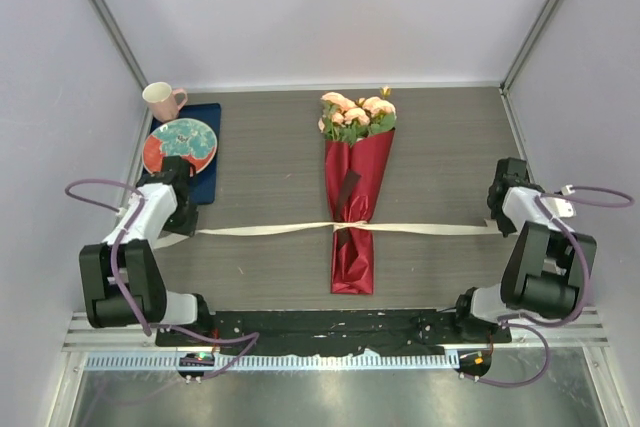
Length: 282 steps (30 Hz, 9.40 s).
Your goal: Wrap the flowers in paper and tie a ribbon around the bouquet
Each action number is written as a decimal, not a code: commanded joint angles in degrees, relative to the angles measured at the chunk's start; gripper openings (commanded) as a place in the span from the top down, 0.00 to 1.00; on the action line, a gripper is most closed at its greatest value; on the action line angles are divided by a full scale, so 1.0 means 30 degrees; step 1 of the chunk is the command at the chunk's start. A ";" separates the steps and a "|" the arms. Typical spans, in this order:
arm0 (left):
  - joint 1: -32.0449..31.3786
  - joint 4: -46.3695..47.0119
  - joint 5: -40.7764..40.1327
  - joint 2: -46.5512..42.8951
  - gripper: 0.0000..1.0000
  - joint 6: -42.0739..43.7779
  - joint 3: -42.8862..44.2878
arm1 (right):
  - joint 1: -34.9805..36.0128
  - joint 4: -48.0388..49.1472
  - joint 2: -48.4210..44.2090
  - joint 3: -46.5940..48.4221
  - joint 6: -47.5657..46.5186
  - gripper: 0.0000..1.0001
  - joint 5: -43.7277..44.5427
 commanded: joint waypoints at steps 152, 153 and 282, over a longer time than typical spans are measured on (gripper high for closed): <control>-1.3918 1.2291 1.0912 0.0424 1.00 0.6754 0.2082 | 0.7856 0.3380 -1.0061 -0.2299 -0.9773 1.00 -0.9647; -1.4123 1.2499 1.1177 0.0630 1.00 0.6666 0.2170 | 0.7857 0.3702 -0.9973 -0.1945 -1.0826 1.00 -1.0762; -1.6029 1.4552 1.4489 0.0515 1.00 0.6751 -0.0640 | 2.0658 -0.2707 1.5304 2.1752 -1.9975 1.00 -2.6654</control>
